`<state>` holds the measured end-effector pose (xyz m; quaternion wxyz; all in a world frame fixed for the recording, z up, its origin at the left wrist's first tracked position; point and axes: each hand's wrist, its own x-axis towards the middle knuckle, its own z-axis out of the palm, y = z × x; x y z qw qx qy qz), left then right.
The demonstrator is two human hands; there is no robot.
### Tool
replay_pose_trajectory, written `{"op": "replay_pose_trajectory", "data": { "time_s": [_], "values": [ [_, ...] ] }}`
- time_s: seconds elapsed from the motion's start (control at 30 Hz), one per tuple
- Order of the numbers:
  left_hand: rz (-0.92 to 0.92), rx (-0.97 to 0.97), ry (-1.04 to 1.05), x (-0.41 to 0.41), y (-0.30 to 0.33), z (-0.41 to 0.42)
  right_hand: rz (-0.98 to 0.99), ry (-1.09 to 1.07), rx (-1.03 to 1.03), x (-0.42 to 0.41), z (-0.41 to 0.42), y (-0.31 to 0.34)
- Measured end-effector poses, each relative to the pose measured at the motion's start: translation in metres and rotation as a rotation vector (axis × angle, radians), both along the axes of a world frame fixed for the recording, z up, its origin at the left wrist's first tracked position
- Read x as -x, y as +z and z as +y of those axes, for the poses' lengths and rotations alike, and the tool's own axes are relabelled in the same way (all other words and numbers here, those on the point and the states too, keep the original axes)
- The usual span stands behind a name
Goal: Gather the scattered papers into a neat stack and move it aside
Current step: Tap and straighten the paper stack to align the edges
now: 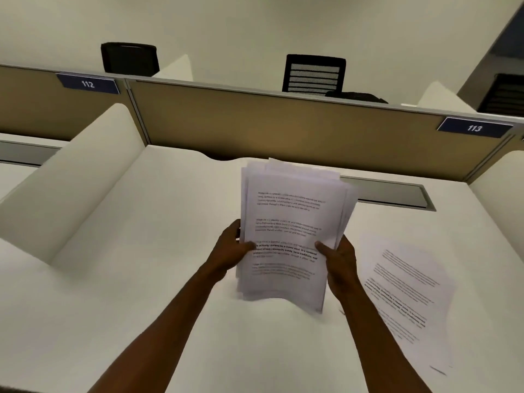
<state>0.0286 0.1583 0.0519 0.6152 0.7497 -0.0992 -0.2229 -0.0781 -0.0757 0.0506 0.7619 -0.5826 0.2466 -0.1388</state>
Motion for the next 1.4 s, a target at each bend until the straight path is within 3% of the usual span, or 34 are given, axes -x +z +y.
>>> {"op": "replay_pose_trajectory", "data": {
  "time_s": [0.13, 0.33, 0.63, 0.87, 1.23, 1.4],
  "values": [
    [-0.056, 0.136, -0.019, 0.003, 0.021, -0.014, -0.109, 0.019, 0.178, 0.014, -0.008, 0.025],
    [-0.005, 0.068, -0.052, 0.027, -0.004, -0.021, -0.031, 0.013, 0.223, 0.035, 0.005, -0.006],
    [0.007, 0.149, -0.098, 0.042, 0.002, -0.022, -0.022, -0.013, 0.192, 0.037, 0.005, -0.006],
    [0.012, 0.168, -0.187, 0.052, 0.000, -0.005, -0.088, 0.097, 0.104, 0.050, 0.002, -0.023],
    [-0.070, 0.068, -0.146, 0.051, -0.007, 0.000, -0.074, 0.131, 0.194, 0.036, -0.013, -0.012],
    [-0.048, 0.052, 0.018, 0.055, -0.013, -0.012, -0.056, 0.095, 0.211, 0.031, -0.015, -0.014]
  ]
}}
